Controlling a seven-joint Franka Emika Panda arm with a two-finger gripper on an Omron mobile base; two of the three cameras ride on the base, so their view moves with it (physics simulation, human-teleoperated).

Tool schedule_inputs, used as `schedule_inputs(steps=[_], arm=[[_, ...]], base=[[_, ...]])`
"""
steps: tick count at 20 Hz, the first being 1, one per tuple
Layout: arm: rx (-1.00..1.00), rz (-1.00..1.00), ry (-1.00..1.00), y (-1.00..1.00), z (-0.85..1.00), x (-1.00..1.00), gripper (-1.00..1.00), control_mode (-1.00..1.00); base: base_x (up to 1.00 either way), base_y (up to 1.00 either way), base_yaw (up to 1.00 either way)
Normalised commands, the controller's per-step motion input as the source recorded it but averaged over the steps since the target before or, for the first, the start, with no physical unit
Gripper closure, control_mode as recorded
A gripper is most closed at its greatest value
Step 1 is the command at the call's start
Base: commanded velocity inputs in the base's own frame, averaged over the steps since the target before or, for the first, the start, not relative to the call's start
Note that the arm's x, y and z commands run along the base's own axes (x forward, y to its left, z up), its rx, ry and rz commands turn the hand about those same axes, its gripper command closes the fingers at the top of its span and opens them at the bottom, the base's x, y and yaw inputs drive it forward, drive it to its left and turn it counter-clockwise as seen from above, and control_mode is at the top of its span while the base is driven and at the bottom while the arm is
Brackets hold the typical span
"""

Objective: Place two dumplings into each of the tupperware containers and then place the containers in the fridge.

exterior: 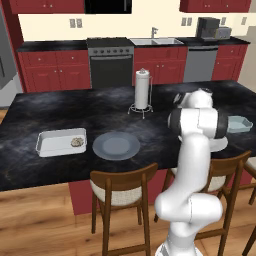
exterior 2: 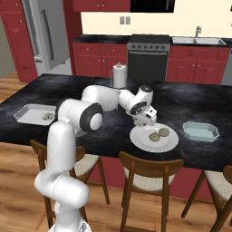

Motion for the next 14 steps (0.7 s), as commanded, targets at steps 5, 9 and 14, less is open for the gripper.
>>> schedule_inputs(steps=[5, 9, 14], arm=[[-0.08, 0.05, -0.10, 1.00, 0.31, -0.27, 1.00, -1.00], [-0.05, 0.12, -0.03, 1.00, 0.07, -0.05, 1.00, -1.00], [0.00, 0.16, 0.00, 1.00, 0.12, 0.00, 1.00, -1.00]], base=[[0.00, 0.00, 0.00], [0.00, 0.00, 0.00], [0.00, 0.00, 0.00]])
